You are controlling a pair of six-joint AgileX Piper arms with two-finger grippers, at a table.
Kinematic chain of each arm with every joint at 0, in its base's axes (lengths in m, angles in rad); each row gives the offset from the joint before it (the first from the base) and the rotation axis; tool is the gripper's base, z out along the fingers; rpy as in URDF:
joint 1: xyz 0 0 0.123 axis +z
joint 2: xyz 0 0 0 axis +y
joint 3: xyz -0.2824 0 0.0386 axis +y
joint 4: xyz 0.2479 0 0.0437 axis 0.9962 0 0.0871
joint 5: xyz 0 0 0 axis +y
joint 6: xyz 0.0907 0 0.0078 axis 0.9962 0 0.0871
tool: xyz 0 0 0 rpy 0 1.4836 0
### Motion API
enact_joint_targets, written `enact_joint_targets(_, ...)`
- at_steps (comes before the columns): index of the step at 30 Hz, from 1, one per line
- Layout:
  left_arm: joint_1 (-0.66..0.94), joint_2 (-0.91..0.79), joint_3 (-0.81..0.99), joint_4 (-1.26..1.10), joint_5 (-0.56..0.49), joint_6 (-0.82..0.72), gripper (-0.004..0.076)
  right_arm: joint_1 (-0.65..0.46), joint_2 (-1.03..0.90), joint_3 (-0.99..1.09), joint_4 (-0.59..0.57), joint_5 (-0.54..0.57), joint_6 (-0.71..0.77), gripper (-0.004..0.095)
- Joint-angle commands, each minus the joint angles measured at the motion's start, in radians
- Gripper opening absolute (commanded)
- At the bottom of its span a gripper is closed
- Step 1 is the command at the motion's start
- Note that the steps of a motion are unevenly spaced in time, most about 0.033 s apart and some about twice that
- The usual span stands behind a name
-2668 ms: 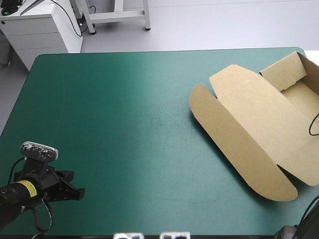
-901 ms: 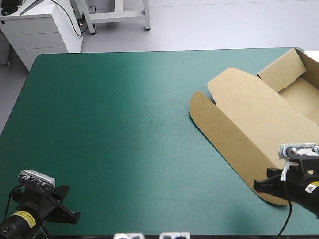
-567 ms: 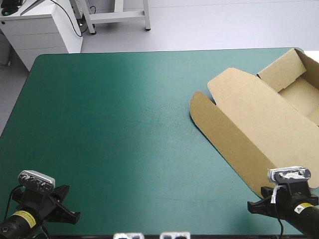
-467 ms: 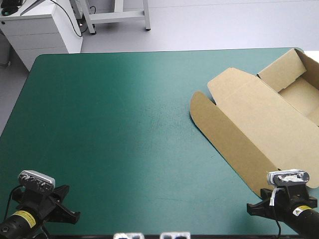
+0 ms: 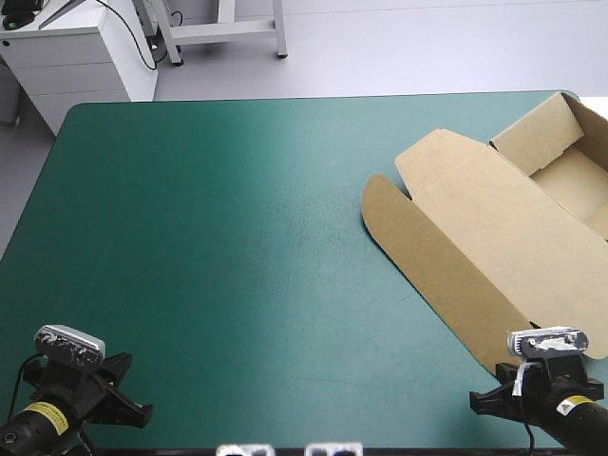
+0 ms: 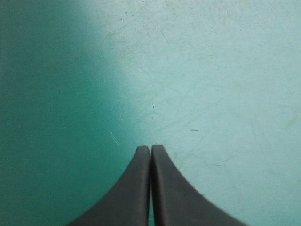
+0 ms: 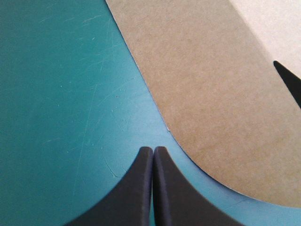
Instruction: Fold the box
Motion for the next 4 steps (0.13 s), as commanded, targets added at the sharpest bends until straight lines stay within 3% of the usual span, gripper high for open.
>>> enact_joint_targets(1, -0.004, 0.01, -0.022, 0.0, -0.062, -0.001, -0.0008, 0.004, 0.006, -0.023, 0.016, -0.045, -0.009, -0.0014)
enact_joint_targets(4, -0.004, 0.01, -0.022, 0.0, -0.062, -0.001, -0.0008, 0.004, 0.006, -0.023, 0.016, -0.045, -0.009, -0.0015)
